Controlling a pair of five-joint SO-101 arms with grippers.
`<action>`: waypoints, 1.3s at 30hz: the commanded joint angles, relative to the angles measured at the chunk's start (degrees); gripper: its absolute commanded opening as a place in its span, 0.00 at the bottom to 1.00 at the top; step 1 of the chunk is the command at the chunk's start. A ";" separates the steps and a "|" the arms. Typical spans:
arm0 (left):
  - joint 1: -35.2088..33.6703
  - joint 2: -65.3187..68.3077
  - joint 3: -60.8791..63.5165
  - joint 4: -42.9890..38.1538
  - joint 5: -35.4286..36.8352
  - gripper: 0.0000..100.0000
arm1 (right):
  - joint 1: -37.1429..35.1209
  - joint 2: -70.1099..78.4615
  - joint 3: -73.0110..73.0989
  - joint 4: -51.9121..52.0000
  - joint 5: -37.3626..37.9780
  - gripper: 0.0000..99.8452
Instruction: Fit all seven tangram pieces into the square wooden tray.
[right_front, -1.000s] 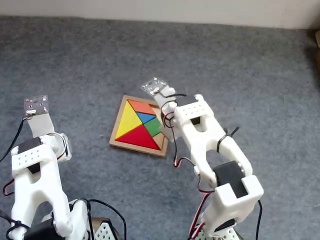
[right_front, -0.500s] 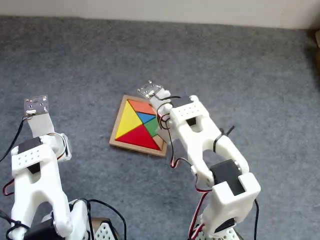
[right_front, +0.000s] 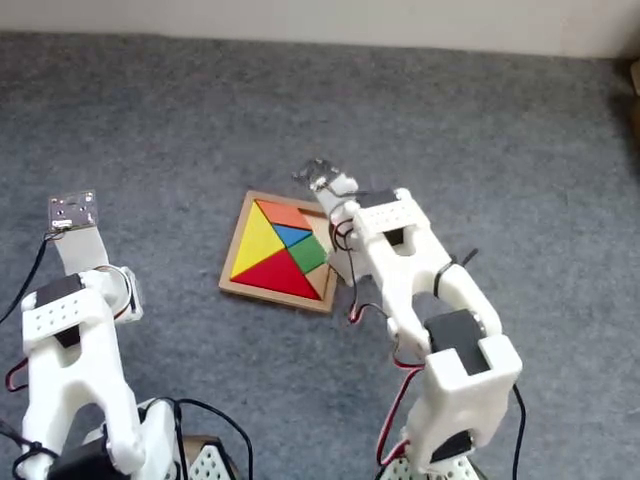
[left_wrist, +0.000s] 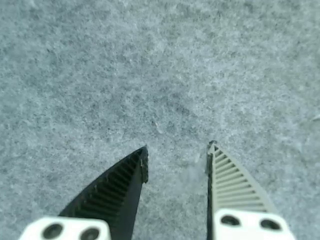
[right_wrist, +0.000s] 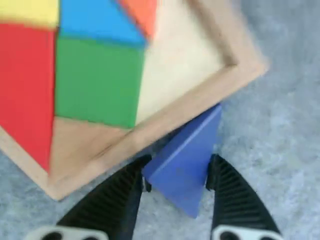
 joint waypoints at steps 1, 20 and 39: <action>1.45 -1.71 -0.22 -0.70 -0.35 0.20 | 1.63 0.84 0.66 1.10 2.20 0.17; 1.45 -1.71 -0.22 -0.70 -0.35 0.20 | 5.76 0.31 -7.69 4.53 1.85 0.01; 1.45 -1.71 -0.22 -0.70 -0.35 0.20 | -2.07 0.84 -30.37 15.52 -12.57 0.01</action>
